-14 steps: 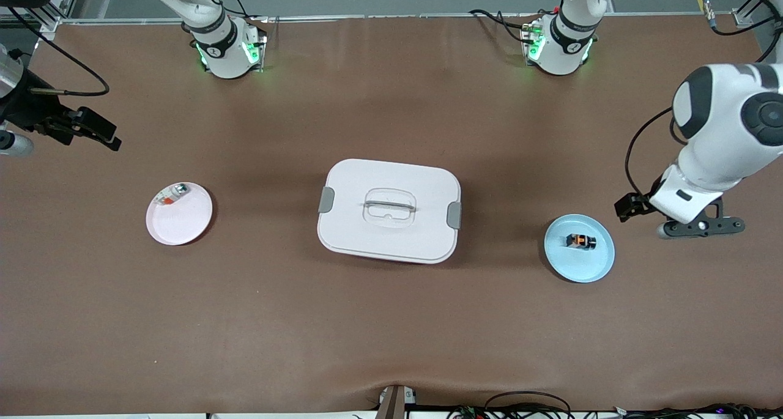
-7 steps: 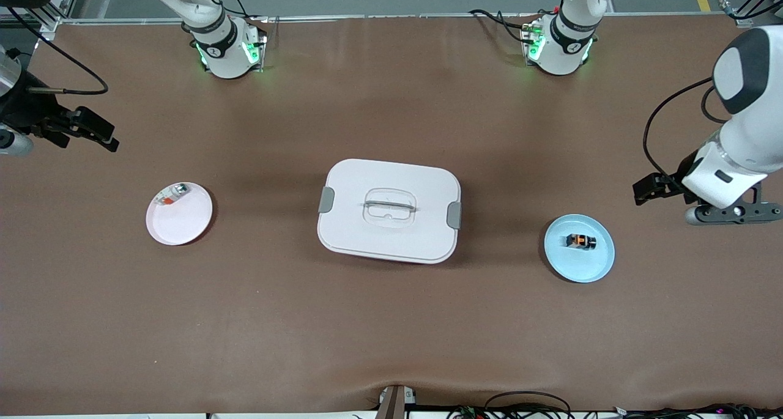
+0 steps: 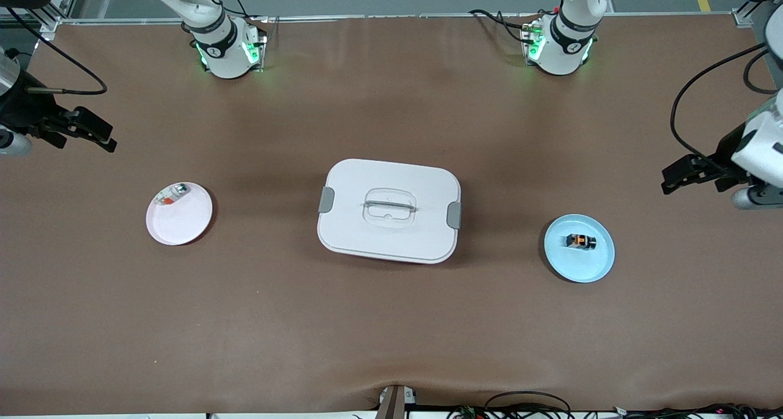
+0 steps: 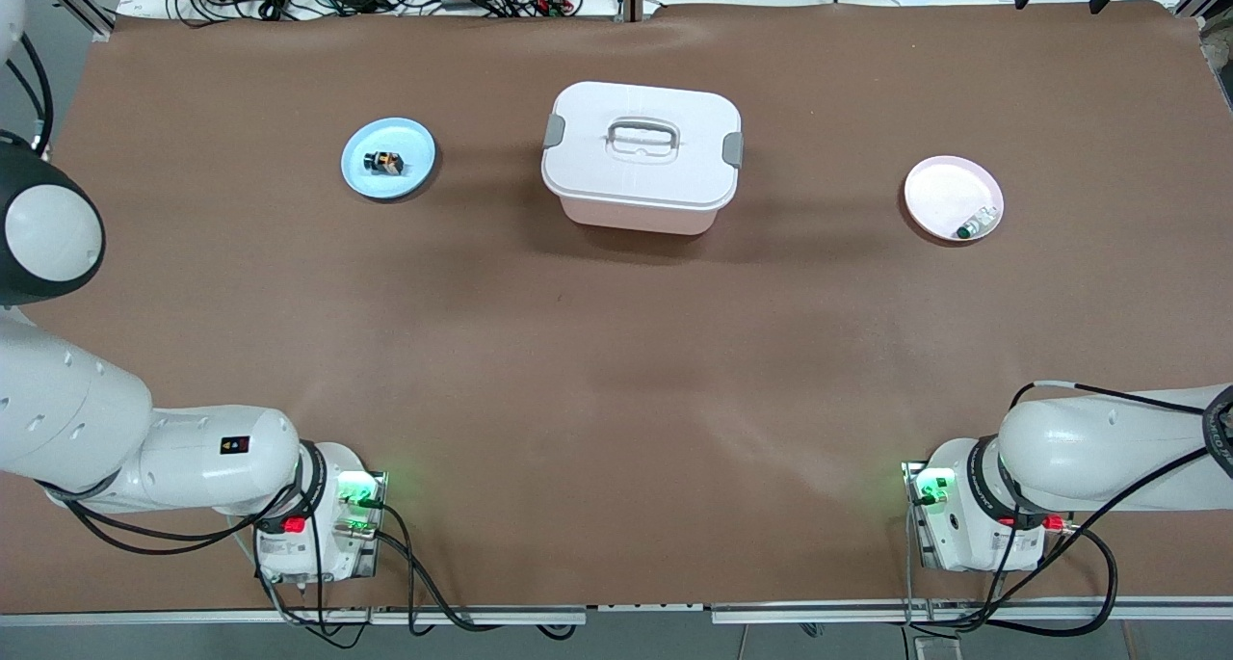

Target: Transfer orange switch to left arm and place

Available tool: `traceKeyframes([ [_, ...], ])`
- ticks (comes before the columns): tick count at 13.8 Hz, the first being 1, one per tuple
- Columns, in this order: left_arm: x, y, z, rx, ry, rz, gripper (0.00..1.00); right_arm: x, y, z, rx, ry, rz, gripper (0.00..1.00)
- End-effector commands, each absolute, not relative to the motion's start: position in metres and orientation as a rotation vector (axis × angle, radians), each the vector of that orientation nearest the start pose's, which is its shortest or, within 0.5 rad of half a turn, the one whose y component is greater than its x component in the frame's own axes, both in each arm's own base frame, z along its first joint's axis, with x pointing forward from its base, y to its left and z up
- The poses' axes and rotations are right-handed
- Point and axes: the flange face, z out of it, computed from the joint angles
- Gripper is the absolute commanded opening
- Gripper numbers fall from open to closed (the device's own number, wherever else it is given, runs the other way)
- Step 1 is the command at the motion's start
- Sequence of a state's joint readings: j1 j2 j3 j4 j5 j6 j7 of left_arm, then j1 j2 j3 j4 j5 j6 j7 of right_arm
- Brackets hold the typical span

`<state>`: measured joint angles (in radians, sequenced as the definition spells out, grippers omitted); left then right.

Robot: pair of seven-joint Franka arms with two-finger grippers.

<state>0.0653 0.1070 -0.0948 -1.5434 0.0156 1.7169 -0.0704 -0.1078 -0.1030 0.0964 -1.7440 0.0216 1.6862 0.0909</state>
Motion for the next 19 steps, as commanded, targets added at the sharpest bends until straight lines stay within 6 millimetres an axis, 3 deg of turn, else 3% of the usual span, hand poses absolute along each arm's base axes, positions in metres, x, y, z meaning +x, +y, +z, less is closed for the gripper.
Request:
traceKeyframes([
  [1, 0.593, -0.013, 0.617, -3.158, -0.038, -0.109, 1.00, 0.524, -0.006, 0.613, -3.135, 0.157, -0.093, 1.00],
  [6, 0.592, -0.027, 0.624, -3.153, -0.004, -0.118, 1.00, 0.523, -0.006, 0.612, -3.131, 0.162, -0.088, 1.00],
  [16, 0.578, -0.020, 0.638, -3.147, -0.024, -0.101, 1.00, 0.521, -0.003, 0.611, -3.101, 0.212, -0.063, 1.00],
  [19, 0.574, -0.032, 0.639, -3.148, -0.058, -0.079, 1.00, 0.520, -0.003, 0.610, -3.101, 0.221, -0.047, 1.00],
])
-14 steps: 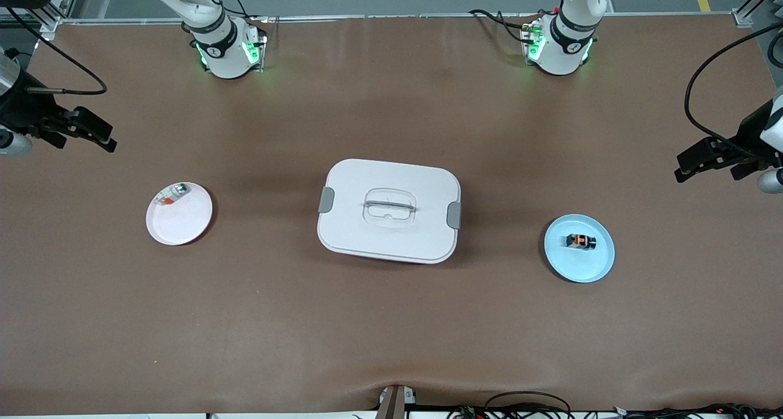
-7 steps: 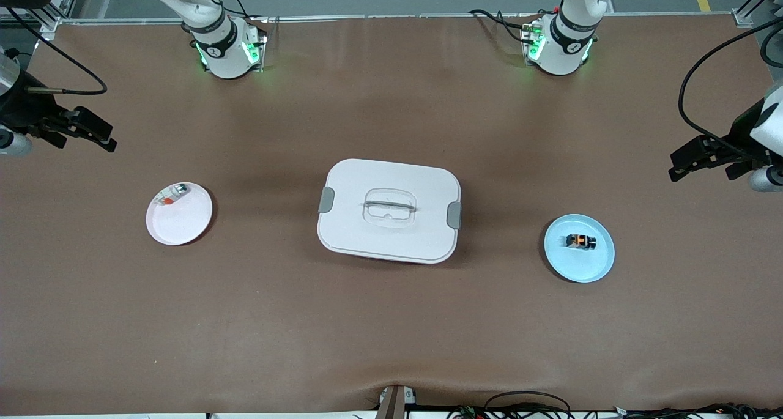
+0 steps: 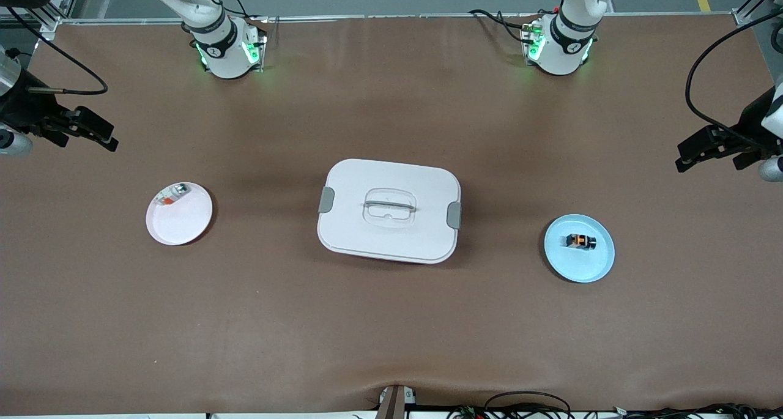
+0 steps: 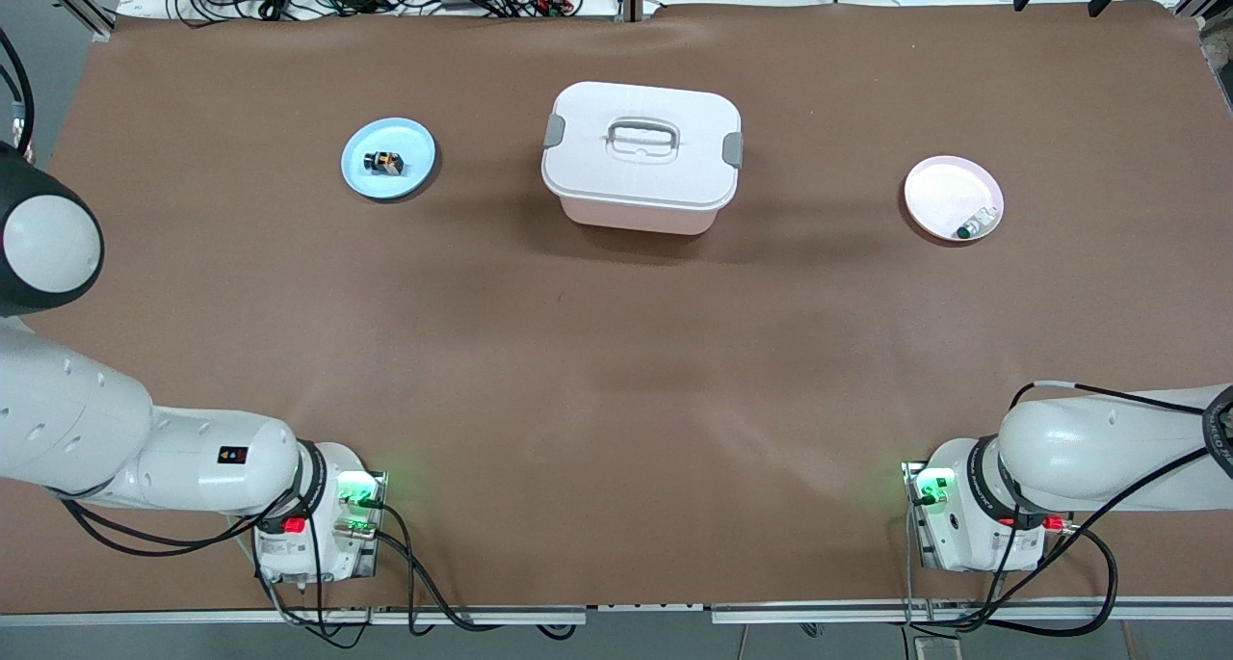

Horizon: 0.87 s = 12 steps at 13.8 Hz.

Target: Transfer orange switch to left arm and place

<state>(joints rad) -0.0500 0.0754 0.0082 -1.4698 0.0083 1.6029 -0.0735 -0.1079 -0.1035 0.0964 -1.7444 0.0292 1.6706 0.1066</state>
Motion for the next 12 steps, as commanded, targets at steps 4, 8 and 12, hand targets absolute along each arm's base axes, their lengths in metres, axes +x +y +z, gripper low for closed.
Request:
traceKeyframes([
  [4, 0.576, -0.039, 0.635, -3.150, -0.051, -0.069, 1.00, 0.519, -0.003, 0.610, -3.100, 0.224, -0.039, 1.00],
  [8, 0.577, -0.039, 0.631, -3.147, -0.041, -0.057, 1.00, 0.519, -0.003, 0.610, -3.099, 0.224, -0.039, 1.00],
  [12, 0.579, -0.039, 0.628, -3.138, -0.041, -0.051, 1.00, 0.519, -0.003, 0.610, -3.101, 0.224, -0.037, 1.00],
])
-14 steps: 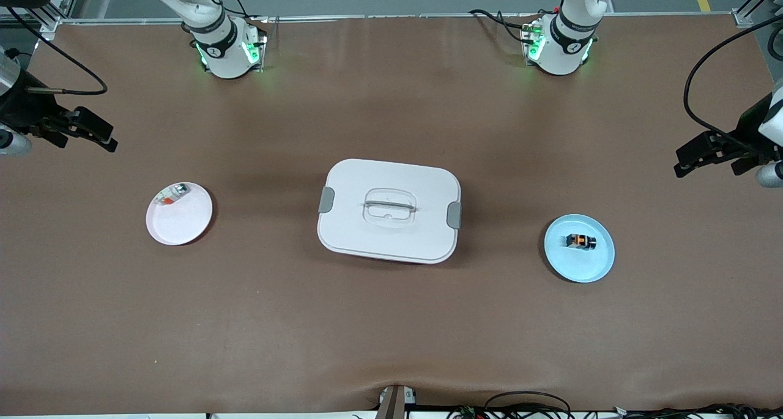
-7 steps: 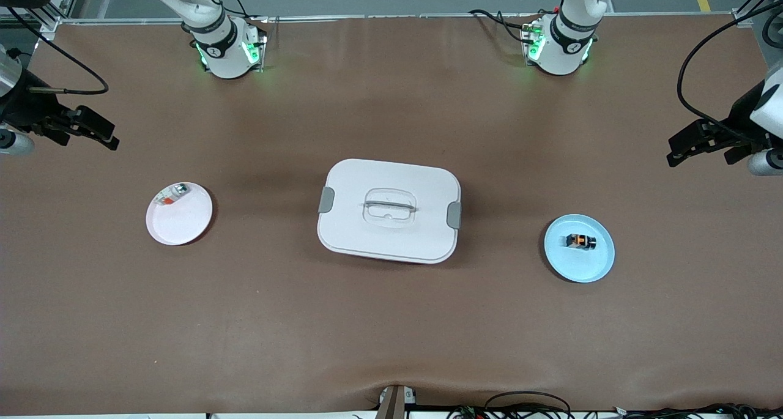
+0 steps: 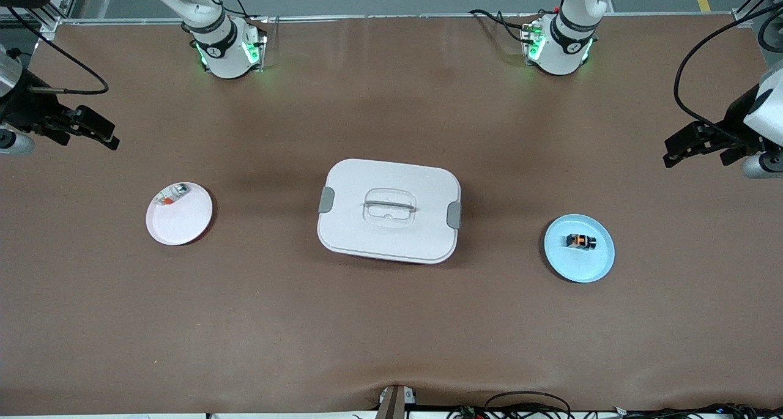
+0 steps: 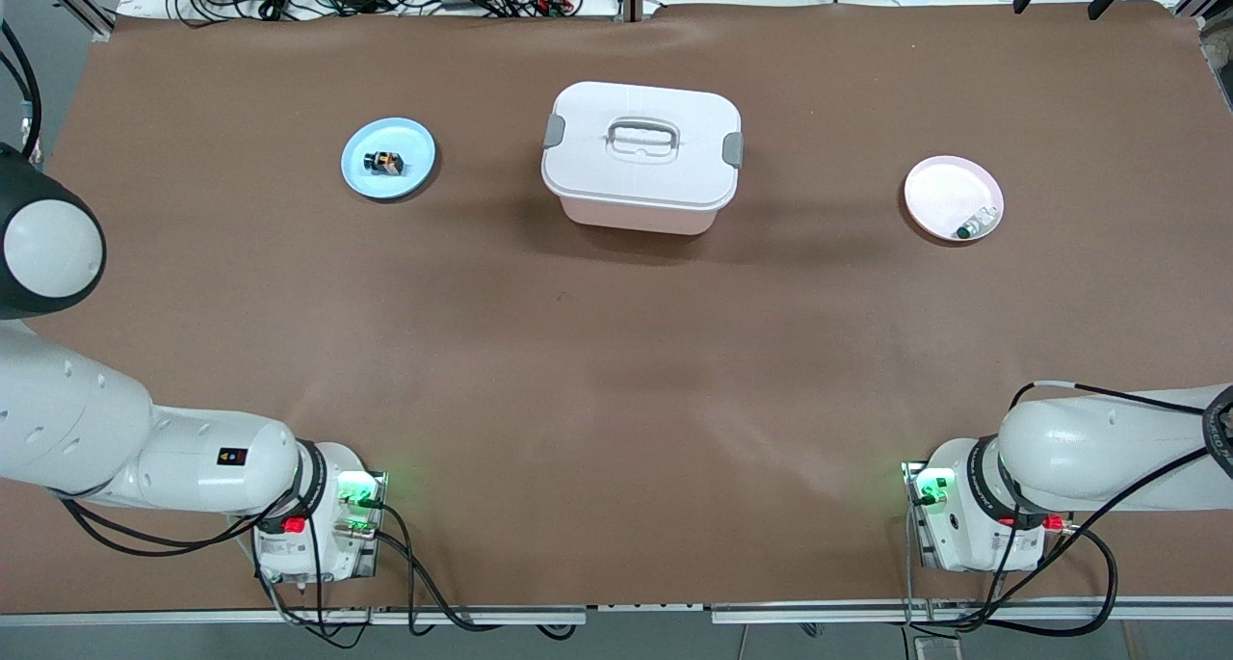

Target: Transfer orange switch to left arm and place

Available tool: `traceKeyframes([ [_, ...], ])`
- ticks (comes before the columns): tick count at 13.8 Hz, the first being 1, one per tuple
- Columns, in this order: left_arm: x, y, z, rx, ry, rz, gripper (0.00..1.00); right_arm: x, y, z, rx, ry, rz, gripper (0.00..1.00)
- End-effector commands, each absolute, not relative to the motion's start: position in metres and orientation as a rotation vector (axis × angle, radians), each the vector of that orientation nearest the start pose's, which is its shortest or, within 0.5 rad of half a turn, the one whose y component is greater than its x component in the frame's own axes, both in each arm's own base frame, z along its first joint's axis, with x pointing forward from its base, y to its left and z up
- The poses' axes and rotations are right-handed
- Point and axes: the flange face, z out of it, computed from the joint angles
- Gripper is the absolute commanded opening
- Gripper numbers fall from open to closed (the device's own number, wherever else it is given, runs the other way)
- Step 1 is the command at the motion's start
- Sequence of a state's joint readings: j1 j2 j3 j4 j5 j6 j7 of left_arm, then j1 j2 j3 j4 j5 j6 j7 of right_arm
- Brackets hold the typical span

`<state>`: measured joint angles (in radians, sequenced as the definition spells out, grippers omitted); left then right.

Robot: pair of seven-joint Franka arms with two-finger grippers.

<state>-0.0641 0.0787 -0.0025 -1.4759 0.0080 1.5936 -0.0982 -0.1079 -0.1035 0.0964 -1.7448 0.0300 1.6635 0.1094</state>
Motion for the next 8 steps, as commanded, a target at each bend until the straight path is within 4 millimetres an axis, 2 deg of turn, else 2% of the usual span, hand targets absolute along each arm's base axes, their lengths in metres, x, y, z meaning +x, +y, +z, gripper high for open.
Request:
traceKeyframes([
  [1, 0.579, -0.039, 0.628, -3.138, -0.041, -0.051, 1.00, 0.519, -0.003, 0.610, -3.101, 0.224, -0.039, 1.00],
  [6, 0.578, -0.039, 0.629, -3.143, 0.012, -0.051, 1.00, 0.519, -0.003, 0.610, -3.101, 0.224, -0.039, 1.00],
  [8, 0.577, -0.039, 0.629, -3.143, 0.012, -0.041, 1.00, 0.518, 0.015, 0.614, -3.105, 0.184, -0.055, 1.00],
])
